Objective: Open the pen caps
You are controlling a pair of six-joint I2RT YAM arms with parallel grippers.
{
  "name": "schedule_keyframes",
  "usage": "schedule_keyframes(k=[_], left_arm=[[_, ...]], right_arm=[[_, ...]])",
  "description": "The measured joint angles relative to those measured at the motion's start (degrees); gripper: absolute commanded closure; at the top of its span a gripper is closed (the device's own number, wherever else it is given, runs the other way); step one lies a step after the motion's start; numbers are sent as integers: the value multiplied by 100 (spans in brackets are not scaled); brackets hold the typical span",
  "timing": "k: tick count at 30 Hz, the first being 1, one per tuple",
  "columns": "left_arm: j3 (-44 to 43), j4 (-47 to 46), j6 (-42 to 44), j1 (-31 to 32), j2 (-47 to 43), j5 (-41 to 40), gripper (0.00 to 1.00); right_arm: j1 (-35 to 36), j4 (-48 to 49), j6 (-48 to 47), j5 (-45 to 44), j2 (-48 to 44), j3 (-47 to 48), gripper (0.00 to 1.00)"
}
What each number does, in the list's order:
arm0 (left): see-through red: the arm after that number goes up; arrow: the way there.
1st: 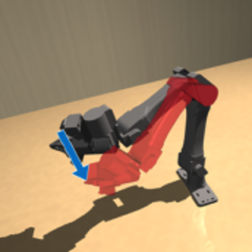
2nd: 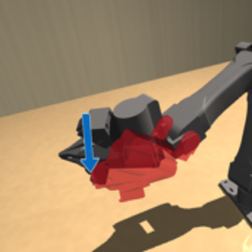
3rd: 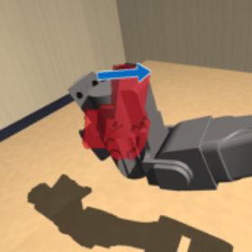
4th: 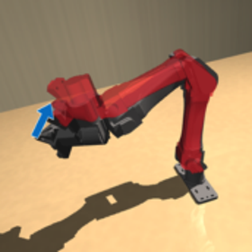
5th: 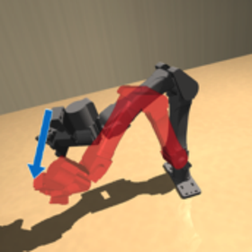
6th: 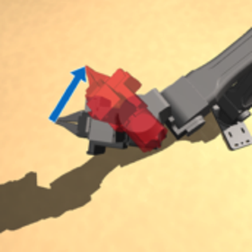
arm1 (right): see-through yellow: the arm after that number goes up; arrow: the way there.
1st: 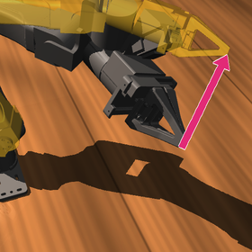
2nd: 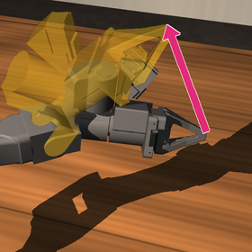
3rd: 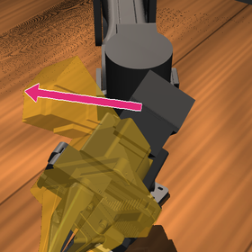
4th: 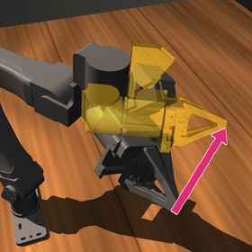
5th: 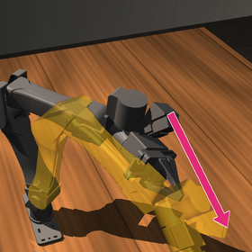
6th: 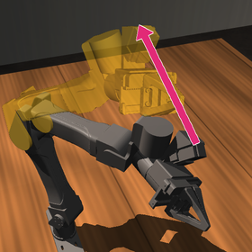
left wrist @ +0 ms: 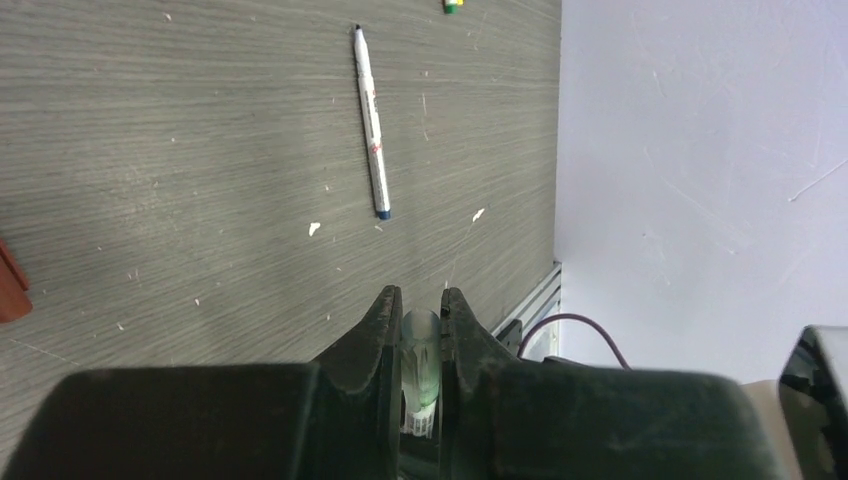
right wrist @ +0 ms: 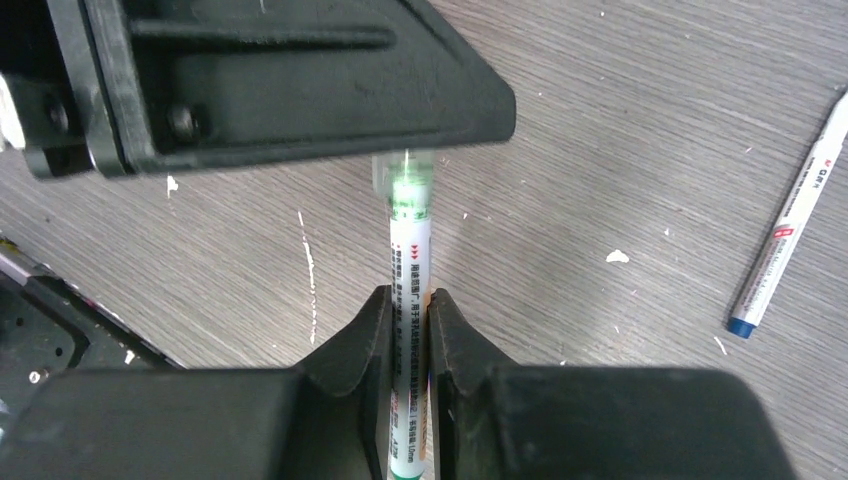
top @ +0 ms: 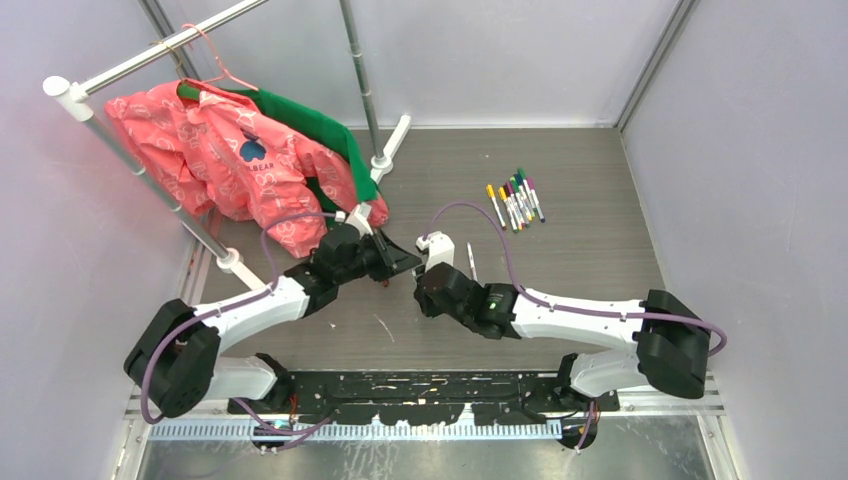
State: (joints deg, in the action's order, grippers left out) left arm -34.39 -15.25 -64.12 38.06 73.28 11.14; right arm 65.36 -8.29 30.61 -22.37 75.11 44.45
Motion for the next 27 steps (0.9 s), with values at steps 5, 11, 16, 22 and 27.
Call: schedule_keyframes(k=[5,11,16,22,27], left_arm=[[-87,22,-9,-420,0,-20,100],[-229,55,9,-785,48,-55,100],[-667,645,354,-798,247,0,100],[-1102,1746,1075,-798,260,-289,100],[-1115,2688,1469,-798,275,-809,100]], right_arm=[[11,-48,20,107,-166,-323,99],[15,-195,50,146,-188,-581,99],[-7,-409,59,-52,-398,-575,99],[-595,-688,35,-256,-595,-448,99],[-1307,-778,-48,-247,-566,-422,99]])
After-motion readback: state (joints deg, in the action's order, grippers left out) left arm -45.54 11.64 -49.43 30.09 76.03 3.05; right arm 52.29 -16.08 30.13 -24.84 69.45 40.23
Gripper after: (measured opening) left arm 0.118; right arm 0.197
